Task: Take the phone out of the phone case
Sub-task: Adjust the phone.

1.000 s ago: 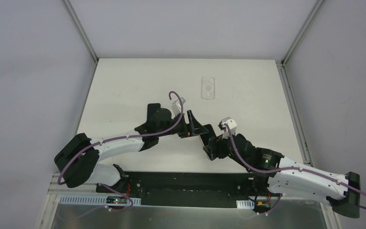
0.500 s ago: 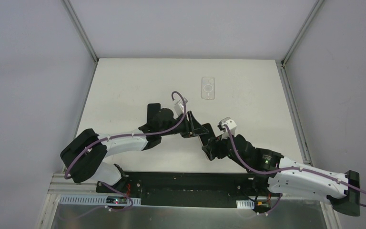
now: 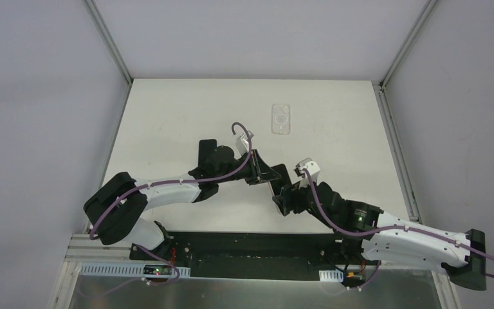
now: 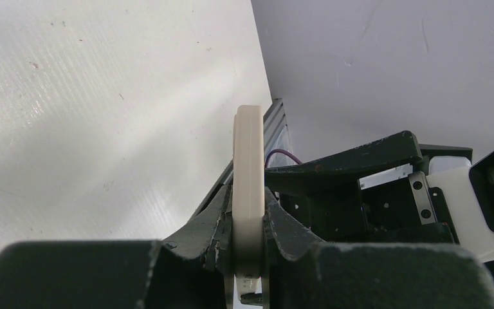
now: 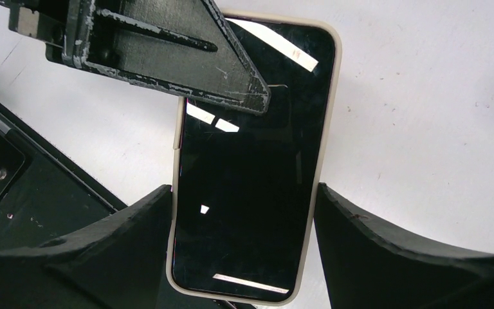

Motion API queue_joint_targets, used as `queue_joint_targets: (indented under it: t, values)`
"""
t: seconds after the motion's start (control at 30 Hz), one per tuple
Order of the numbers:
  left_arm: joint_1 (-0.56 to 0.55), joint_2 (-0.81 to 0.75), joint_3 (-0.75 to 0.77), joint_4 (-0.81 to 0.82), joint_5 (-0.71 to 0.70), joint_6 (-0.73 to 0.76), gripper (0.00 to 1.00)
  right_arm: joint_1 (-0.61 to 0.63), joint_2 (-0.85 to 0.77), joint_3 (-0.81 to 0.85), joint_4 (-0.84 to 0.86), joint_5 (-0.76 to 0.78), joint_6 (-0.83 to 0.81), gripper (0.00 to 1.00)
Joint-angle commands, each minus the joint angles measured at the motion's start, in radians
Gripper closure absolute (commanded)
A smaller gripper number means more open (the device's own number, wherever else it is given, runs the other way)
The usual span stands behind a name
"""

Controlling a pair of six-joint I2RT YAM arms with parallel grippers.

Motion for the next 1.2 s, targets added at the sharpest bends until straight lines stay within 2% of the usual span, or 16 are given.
queue_joint_targets:
  t: [0.0,0.1,0.13,0.3,0.47,0.53,0.63,0.73,0.8,1.17]
  values:
    - [0.000,-0.005,0.011,0.106,0.026,-0.014,1.00,0.012,-0.023,0.023,0.083,0.009,0.001,0.74]
    - [0.003,-0.024,0.000,0.112,0.011,-0.011,1.00,0.012,-0.005,0.037,0.060,0.008,0.028,0.09]
    - [0.009,-0.030,-0.004,0.112,0.002,-0.010,1.00,0.012,0.007,0.045,0.053,0.023,0.046,0.02]
    - [0.084,-0.122,-0.054,0.112,-0.054,-0.017,1.00,0.010,0.056,0.076,0.029,0.114,0.161,0.00]
    - [0.168,-0.257,-0.120,0.112,-0.117,-0.020,1.00,-0.026,0.008,0.065,0.090,0.094,0.325,0.00]
    - [0.191,-0.309,-0.138,0.112,-0.138,-0.022,1.00,-0.095,-0.007,0.066,0.088,0.002,0.404,0.00]
    - [0.205,-0.388,-0.160,0.112,-0.175,-0.019,1.00,-0.292,-0.026,0.016,0.142,-0.265,0.553,0.02]
    - [0.207,-0.459,-0.181,0.112,-0.211,-0.020,1.00,-0.416,-0.073,-0.112,0.436,-0.500,0.679,0.04]
    - [0.207,-0.497,-0.193,0.112,-0.228,-0.025,1.00,-0.453,-0.086,-0.166,0.600,-0.589,0.741,0.05]
    - [0.207,-0.574,-0.185,0.115,-0.209,-0.112,1.00,-0.472,0.131,-0.134,0.894,-0.717,0.915,0.16]
